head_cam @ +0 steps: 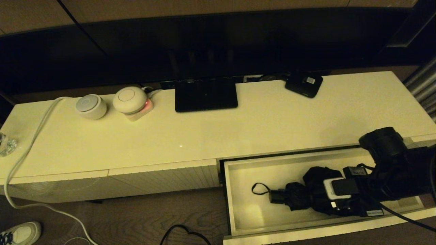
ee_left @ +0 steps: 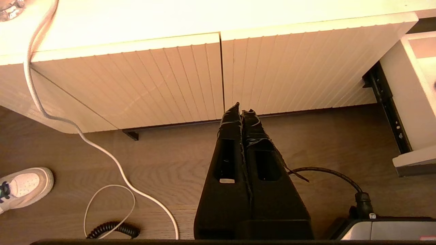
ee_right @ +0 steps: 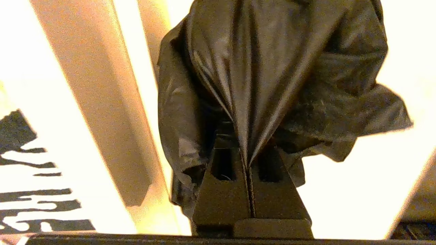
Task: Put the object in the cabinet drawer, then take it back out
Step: Take the umbrella out of the drawer and put it on the table
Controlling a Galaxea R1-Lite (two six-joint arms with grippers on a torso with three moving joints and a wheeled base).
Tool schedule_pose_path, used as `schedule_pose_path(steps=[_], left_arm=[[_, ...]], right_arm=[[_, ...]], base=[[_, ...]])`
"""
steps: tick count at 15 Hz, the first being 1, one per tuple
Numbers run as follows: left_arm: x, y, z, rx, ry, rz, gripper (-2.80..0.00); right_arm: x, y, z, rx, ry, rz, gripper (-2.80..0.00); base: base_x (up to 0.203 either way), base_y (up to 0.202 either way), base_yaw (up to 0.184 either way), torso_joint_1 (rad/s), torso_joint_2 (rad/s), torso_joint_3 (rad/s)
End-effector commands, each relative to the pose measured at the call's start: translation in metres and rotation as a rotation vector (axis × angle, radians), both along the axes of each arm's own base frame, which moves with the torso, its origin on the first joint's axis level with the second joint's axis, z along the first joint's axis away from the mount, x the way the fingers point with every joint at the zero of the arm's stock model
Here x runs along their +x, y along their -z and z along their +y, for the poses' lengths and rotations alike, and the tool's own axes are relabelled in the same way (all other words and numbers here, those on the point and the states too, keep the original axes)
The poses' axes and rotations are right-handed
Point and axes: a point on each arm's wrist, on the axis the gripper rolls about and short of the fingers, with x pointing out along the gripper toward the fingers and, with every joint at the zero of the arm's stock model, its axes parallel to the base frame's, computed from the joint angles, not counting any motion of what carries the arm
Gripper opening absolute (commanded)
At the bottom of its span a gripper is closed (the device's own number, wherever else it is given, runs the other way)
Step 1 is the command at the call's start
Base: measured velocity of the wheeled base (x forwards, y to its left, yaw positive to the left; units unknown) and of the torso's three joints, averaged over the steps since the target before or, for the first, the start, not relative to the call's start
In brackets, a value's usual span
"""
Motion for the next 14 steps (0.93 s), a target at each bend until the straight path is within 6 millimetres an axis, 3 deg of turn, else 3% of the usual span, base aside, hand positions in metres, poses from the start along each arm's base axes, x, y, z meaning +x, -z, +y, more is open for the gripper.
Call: schedule_pose_path(steps=[1,10,12,14], left_arm=[[0.000,0.000,0.000,0.000,0.000,0.001,-2.80],[0.000,0.000,0.000,0.000,0.000,0.001,-2.80],[0.000,0.000,0.000,0.000,0.000,0.001,-2.80],[0.000,0.000,0.000,0.000,0.000,0.001,-2.80]], right_arm=[[-0.024,-0.030,-0.003,-0.001,-0.002,-0.090,-2.80],[-0.075,-0.074,-0.006,-0.004,-0.003,-0.264,-2.80],[-0.095,-0.089,-0.009,-0.008,0.010,-0.328,-2.80],[-0.102,-0.102,-0.010,-0.005,0.015,-0.378,-2.80]], base=[[0.000,0.000,0.000,0.000,0.00,0.000],[0.000,0.000,0.000,0.000,0.00,0.000],[0.000,0.000,0.000,0.000,0.00,0.000],[0.000,0.000,0.000,0.000,0.00,0.000]])
